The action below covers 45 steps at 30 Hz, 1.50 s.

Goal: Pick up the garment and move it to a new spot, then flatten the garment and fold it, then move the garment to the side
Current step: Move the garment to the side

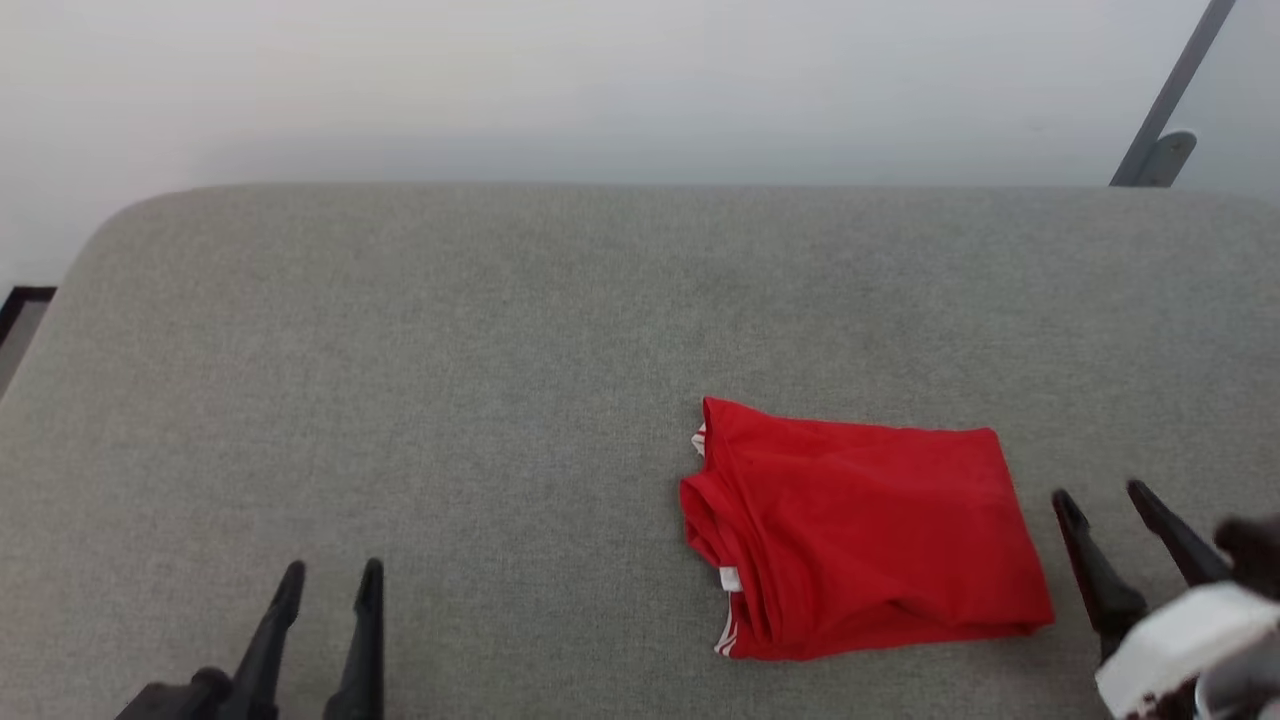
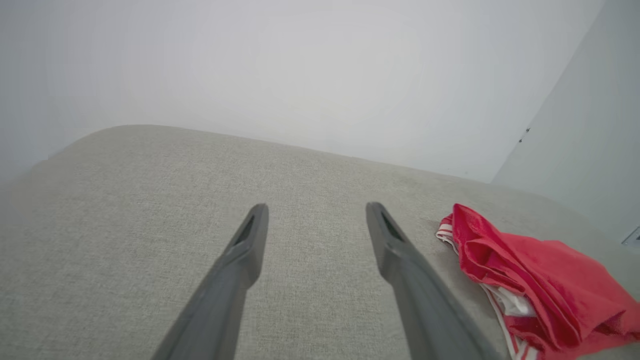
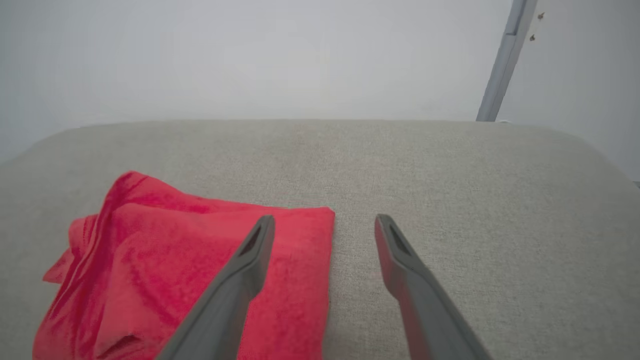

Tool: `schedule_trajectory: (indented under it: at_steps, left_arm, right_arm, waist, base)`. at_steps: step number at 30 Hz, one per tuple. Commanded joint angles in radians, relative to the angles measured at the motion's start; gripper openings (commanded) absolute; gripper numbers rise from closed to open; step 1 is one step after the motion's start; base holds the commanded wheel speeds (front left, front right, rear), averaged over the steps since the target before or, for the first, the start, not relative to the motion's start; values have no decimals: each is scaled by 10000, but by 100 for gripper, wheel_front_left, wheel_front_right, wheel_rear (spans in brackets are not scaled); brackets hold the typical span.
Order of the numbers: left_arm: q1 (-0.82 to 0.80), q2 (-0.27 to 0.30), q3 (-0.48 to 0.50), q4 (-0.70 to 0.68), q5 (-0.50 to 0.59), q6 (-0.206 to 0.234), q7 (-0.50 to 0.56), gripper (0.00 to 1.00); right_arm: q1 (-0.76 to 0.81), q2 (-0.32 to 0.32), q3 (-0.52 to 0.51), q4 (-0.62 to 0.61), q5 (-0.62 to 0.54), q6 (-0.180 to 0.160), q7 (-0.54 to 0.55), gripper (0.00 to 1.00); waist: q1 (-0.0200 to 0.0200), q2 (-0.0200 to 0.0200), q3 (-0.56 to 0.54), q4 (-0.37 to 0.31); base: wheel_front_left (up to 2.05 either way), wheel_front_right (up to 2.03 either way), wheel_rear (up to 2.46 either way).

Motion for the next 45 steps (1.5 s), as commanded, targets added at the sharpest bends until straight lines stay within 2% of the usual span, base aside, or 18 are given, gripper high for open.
schedule_trajectory:
  at_steps: [1, 5, 11, 17, 22, 23, 24, 25, 29, 33, 38, 45]
  left_arm:
    - [-206, 22, -70, 28, -39, 8, -43, 100]
    - [-671, 79, -358, 140, -135, 8, -44, 100]
    - [-1318, 18, -647, 272, -388, 8, -44, 100]
    - [-1905, 16, -936, 387, -582, 8, -43, 100]
    - [-2286, 74, -1048, 504, -686, 8, -43, 100]
    - [-2354, 85, -1046, 522, -703, 8, -43, 100]
    - [-2415, 113, -1030, 551, -711, 8, -44, 100]
    - [-2479, 143, -1022, 564, -714, 8, -44, 100]
    - [-2617, 261, -1101, 578, -656, 8, -43, 100]
    - [-2901, 443, -1155, 482, -607, 8, -43, 100]
    - [-3331, 746, -1298, 432, -656, 8, -43, 100]
    - [-4368, 1545, -1801, 97, -823, 8, -43, 100]
  right_arm:
    - [-189, -147, 123, 78, 51, 0, 305, 100]
    - [-935, -1078, 737, 217, 376, 0, 2331, 100]
    - [-1792, -1851, 954, 155, 1341, 0, 4901, 100]
    - [-2244, -1832, 985, 300, 2005, 0, 6935, 100]
    - [-2286, -1543, 897, 324, 1903, -1, 7560, 100]
    - [-2275, -1449, 835, 318, 1904, 0, 7561, 49]
    - [-2243, -1347, 766, 331, 1867, 0, 7568, 29]
    - [-2213, -1295, 736, 313, 1820, 2, 7581, 0]
    - [-2155, -1186, 459, 276, 1714, -4, 7479, 0]
    - [-2211, -1129, -81, 48, 1528, -26, 6803, 0]
    - [-2118, -951, -696, -36, 1336, -23, 6003, 0]
    - [-2071, -777, -2396, 350, 1094, -3, 5056, 0]
  waist:
    - [0, -1, 206, 50]
    - [0, -1, 639, 270]
    - [0, -1, 1334, 663]
    - [0, -1, 2010, 1081]
    - [0, -1, 2385, 1356]
    - [0, -1, 2429, 1376]
    - [0, -1, 2463, 1382]
    - [0, -1, 2483, 1371]
    - [0, -1, 2486, 1211]
    - [0, -1, 2515, 760]
    - [0, -1, 2711, -153]
    - [0, -1, 3431, -1439]
  base:
    - [0, 0, 0]
    - [0, 0, 0]
    - [0, 0, 0]
    - [0, 0, 0]
    - [0, 0, 0]
    - [0, 0, 0]
    - [0, 0, 0]
    - [0, 0, 0]
    - [0, 0, 0]
    - [0, 0, 0]
    - [0, 0, 0]
    - [0, 0, 0]
